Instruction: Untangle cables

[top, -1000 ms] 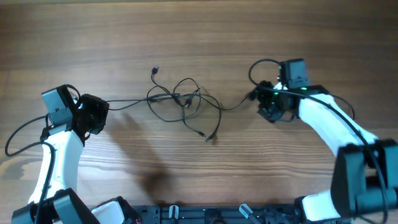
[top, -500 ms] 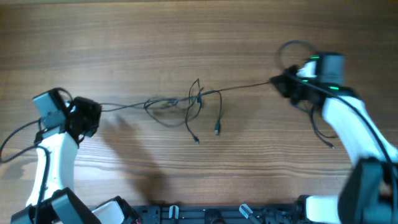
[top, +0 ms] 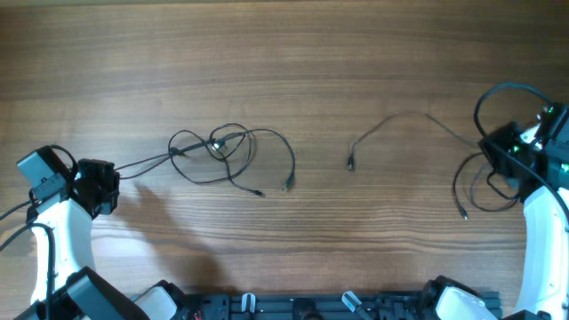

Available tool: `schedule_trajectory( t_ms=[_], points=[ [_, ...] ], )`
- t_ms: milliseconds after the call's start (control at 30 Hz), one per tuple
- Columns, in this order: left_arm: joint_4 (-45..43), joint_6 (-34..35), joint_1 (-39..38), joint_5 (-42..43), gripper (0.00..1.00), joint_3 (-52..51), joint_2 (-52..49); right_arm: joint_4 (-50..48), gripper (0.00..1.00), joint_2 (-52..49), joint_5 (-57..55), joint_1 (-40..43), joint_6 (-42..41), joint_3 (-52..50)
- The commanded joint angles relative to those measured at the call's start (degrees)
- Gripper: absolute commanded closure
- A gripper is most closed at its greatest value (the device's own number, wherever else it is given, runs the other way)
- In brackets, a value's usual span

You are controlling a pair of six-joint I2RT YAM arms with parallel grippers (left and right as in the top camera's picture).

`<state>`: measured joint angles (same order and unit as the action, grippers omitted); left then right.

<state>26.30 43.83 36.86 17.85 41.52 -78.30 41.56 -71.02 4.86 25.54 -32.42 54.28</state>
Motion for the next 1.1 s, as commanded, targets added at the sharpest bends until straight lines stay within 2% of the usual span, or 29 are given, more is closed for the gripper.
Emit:
schedule_trajectory(
  t_ms=[0, 33, 100, 133, 200, 233, 367, 467, 567, 733, 767, 867, 1000, 1067],
  points=[
    [0.79, -1.27, 0.2, -0.7, 0.96, -0.26, 0.72, 6.43, 0.92, -1.27, -16.94, -0.07, -8.52, 0.46],
    [1.25, -1.25, 0.07, -0.68, 0.96, -0.26, 0.72, 7.48, 0.89, -2.05, -16.96, -0.07, -8.35, 0.44],
    [1.77, -1.25, 0.0, -0.48, 0.96, -0.26, 0.72, 8.04, 0.74, -3.91, -17.18, -0.07, -8.11, 0.44],
    [1.9, -1.27, 0.0, -0.48, 0.96, -0.26, 0.72, 8.76, 0.47, -5.9, -17.07, -0.07, -8.13, 0.44],
    [2.49, -1.27, 0.0, -0.5, 0.96, -0.26, 0.72, 9.88, 0.07, -9.35, -15.52, -0.07, -8.02, 0.44],
    [2.71, -1.27, 0.0, -0.5, 0.96, -0.26, 0.72, 10.38, 0.01, -11.26, -15.54, -0.07, -8.02, 0.44],
    [3.02, -1.27, 0.0, -0.5, 0.96, -0.26, 0.72, 9.46, 0.0, -17.66, -15.56, -0.07, -6.43, 0.44],
    [3.15, -1.25, 0.0, -0.5, 0.96, -0.26, 0.72, 4.74, 0.0, -22.56, -12.24, -0.07, 1.16, 0.44],
    [3.19, -1.27, 0.0, -0.5, 0.96, -0.26, 0.72, 3.17, 0.04, -26.34, -11.76, -0.07, 1.07, 0.44],
    [3.17, -1.25, 0.0, -0.5, 0.96, -0.26, 0.72, 0.22, 0.33, -31.78, -7.1, -0.17, 4.46, 0.46],
    [3.17, -1.25, 0.0, -0.52, 0.96, -0.26, 0.72, 0.09, 0.68, -32.72, -7.02, -0.44, 4.39, 0.44],
    [3.17, -1.27, 0.0, -0.52, 0.96, -0.26, 0.72, -1.55, 0.94, -33.14, -5.7, -0.72, 4.39, 0.44],
    [3.54, -1.27, 0.0, -0.52, 0.96, -0.26, 0.72, -8.66, 0.96, -33.11, -4.79, -0.7, 4.42, 1.75],
    [4.42, -1.27, 0.0, -0.52, 0.96, -0.26, 0.72, -6.78, 0.95, -32.81, -5.22, 0.42, 4.68, 7.56]
  ],
)
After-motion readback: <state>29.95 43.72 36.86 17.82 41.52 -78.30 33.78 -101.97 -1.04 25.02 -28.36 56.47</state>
